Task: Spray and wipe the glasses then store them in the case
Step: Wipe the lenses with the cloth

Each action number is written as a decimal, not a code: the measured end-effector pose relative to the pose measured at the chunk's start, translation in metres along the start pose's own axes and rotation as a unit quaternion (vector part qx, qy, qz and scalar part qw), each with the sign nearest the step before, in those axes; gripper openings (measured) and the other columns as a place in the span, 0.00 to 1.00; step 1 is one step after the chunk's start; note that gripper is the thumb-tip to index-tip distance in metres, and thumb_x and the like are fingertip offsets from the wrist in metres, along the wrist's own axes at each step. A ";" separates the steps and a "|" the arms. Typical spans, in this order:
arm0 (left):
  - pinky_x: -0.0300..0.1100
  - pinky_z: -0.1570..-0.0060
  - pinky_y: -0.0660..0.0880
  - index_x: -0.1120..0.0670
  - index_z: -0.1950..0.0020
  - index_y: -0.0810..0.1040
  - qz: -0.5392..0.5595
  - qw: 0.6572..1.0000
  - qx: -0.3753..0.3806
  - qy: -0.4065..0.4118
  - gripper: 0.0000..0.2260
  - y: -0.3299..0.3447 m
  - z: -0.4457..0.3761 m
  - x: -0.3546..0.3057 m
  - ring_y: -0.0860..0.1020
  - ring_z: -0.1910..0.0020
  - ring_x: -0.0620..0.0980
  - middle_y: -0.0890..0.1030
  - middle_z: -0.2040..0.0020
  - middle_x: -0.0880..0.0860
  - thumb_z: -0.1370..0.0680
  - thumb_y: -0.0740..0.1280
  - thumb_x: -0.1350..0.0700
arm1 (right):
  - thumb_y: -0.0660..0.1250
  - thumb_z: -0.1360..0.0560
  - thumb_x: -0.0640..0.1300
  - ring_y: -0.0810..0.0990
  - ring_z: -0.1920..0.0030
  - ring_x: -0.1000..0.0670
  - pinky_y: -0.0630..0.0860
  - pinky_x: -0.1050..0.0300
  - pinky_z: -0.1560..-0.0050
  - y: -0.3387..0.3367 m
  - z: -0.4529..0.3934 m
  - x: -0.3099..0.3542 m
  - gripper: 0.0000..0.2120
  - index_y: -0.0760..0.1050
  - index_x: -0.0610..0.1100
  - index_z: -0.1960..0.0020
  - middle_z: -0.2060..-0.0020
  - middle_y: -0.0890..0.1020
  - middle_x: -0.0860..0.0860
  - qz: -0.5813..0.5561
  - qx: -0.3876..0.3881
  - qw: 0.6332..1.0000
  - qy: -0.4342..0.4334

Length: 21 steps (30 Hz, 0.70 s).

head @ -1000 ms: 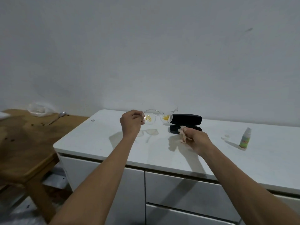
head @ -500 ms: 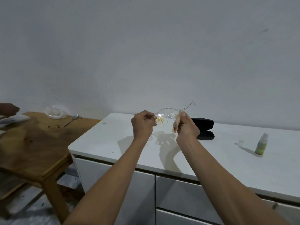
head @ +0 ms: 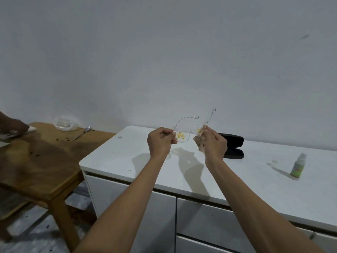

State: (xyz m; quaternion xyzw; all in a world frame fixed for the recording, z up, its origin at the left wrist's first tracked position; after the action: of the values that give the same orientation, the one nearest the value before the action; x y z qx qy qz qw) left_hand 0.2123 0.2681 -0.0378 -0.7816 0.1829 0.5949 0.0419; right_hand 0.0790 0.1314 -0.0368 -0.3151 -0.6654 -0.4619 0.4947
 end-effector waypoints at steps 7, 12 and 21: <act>0.44 0.61 0.83 0.65 0.56 0.83 0.000 1.000 0.027 0.000 0.02 0.000 -0.002 -0.002 0.80 0.71 0.52 0.83 0.64 0.62 0.27 0.74 0.69 | 0.73 0.26 0.38 0.79 0.72 0.44 0.74 0.57 0.69 -0.002 -0.001 0.002 0.06 0.87 0.45 0.52 0.68 0.84 0.41 0.021 0.037 0.997 -0.064; 0.42 0.63 0.83 0.66 0.55 0.82 -0.021 0.997 0.065 0.032 0.03 0.008 0.000 -0.008 0.80 0.70 0.53 0.83 0.64 0.62 0.27 0.74 0.69 | 0.77 0.27 0.41 0.79 0.71 0.44 0.74 0.56 0.66 -0.005 -0.003 0.003 0.02 0.86 0.47 0.56 0.67 0.84 0.44 -0.030 -0.027 0.998 -0.039; 0.44 0.62 0.83 0.65 0.57 0.82 -0.020 0.998 0.054 0.032 0.02 0.009 0.000 -0.006 0.80 0.72 0.51 0.83 0.63 0.61 0.27 0.73 0.69 | 0.73 0.26 0.45 0.76 0.73 0.46 0.72 0.59 0.71 -0.008 -0.004 -0.001 0.07 0.86 0.46 0.62 0.72 0.81 0.48 -0.064 -0.031 0.997 0.012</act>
State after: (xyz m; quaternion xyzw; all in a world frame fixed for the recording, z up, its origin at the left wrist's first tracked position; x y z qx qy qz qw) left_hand 0.2075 0.2609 -0.0309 -0.8006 0.2003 0.5574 0.0904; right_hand 0.0742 0.1250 -0.0399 -0.2817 -0.6638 -0.5163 0.4620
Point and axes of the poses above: each hand's wrist, its own z-axis away from the middle knuckle, its own y-axis out of the palm, x = y × z, the point moved 4 cm from there along -z, towards the middle knuckle
